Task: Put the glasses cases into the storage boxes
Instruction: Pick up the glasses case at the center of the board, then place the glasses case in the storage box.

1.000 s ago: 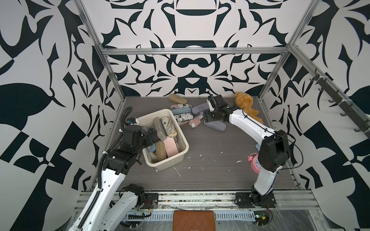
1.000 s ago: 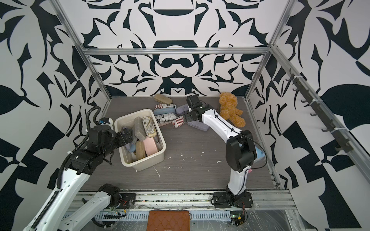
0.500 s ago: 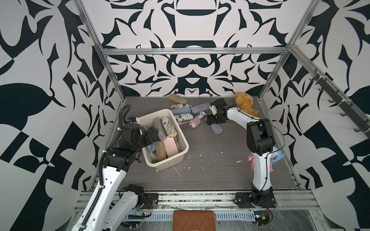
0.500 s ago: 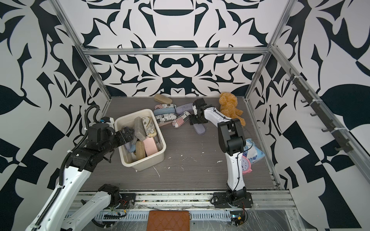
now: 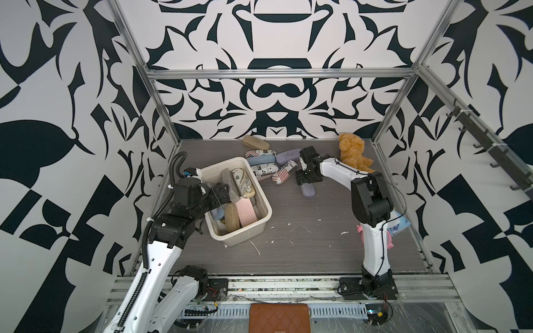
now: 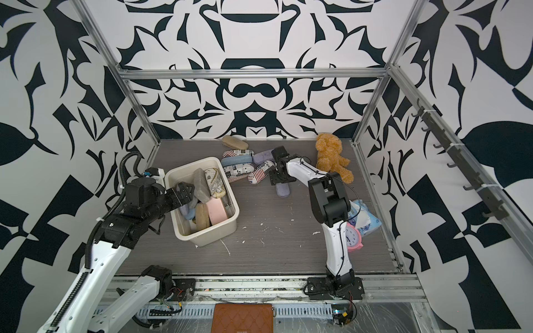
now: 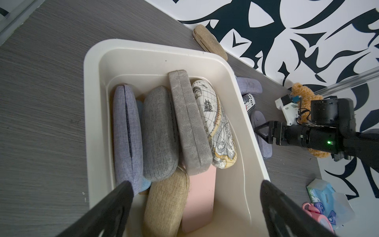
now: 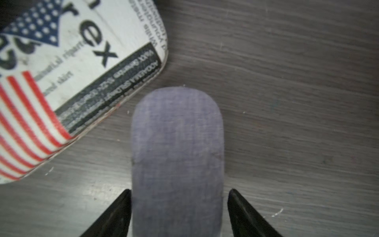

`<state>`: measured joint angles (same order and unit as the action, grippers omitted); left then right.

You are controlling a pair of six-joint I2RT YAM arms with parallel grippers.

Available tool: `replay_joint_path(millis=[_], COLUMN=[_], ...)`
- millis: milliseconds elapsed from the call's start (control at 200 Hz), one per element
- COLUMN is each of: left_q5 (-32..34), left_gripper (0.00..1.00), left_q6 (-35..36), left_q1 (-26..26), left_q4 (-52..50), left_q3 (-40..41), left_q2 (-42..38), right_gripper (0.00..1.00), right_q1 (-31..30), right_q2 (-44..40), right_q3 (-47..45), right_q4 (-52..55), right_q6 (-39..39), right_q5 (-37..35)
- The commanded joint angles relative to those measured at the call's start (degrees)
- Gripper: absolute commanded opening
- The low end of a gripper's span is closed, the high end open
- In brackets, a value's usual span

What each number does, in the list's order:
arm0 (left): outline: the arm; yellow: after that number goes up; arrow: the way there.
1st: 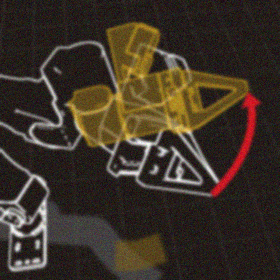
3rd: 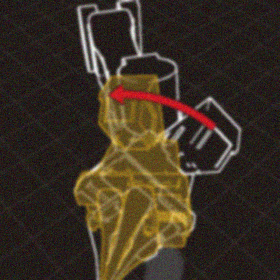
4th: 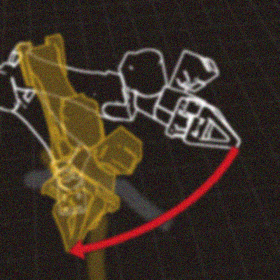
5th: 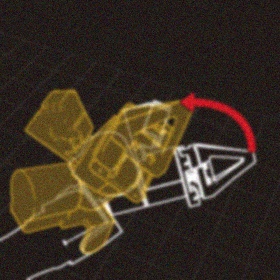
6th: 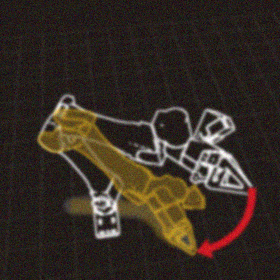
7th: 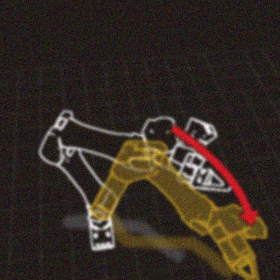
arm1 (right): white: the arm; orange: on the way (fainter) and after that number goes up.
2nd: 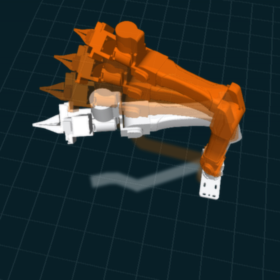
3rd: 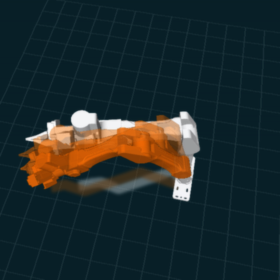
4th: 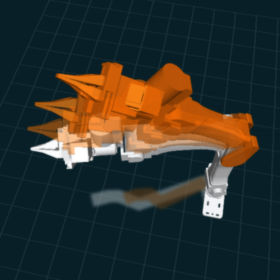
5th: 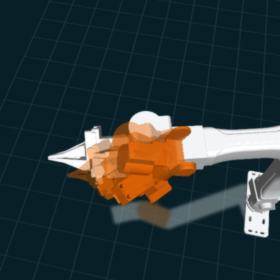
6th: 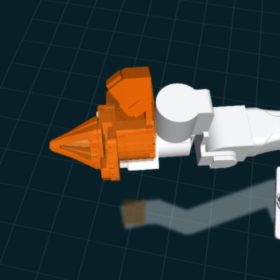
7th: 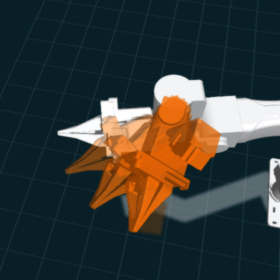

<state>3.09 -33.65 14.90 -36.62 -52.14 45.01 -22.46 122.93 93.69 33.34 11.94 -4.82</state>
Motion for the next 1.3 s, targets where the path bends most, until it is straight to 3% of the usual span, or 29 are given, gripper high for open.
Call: replay_joint_path(millis=[0, 225, 530, 705, 880, 980, 1130, 1295], left_q5=[-1.18, -1.46, 2.58, 6.84, 9.26, 5.88, -4.14, -3.00], left_gripper=[0.99, 0.99, 0.99, 0.99, 0.99, 0.99, 0.99, 0.99], left_q6=[-0.63, -1.71, -5.81, -5.67, -5.11, -5.02, -5.91, -7.10], left_q1=[-0.39, -0.39, -0.48, -1.68, -5.15, -9.78, -20.04, -20.73], left_q4=[0.67, 1.66, 1.01, -1.98, -3.88, -3.99, -3.88, -4.15], left_q3=[1.16, 3.39, 6.76, 6.28, 5.45, 4.92, 4.42, 3.95], left_q2=[-1.28, -2.01, -5.36, -6.63, -7.41, -6.71, -4.97, -4.12], right_gripper=[0.74, 0.60, 0.50, 0.49, 0.48, 0.48, 0.48, 0.48], right_q1=[0.22, 0.31, -2.50, -7.79, -18.85, -26.07, -34.23, -38.29], right_q2=[-0.84, -3.61, -14.32, -21.28, -24.93, -23.42, -15.32, -2.49], right_q3=[-0.11, -5.04, -9.84, -7.91, -0.13, 5.21, 15.16, 30.44], right_q4=[1.82, -1.26, -3.58, -2.34, 0.02, -1.88, -5.90, -5.41], right_q6=[2.51, 3.89, 5.85, 7.00, 7.62, 8.60, 11.20, 12.56], right_q5=[-3.23, 2.10, -1.25, -4.06, -9.75, -9.82, -2.91, 2.85])
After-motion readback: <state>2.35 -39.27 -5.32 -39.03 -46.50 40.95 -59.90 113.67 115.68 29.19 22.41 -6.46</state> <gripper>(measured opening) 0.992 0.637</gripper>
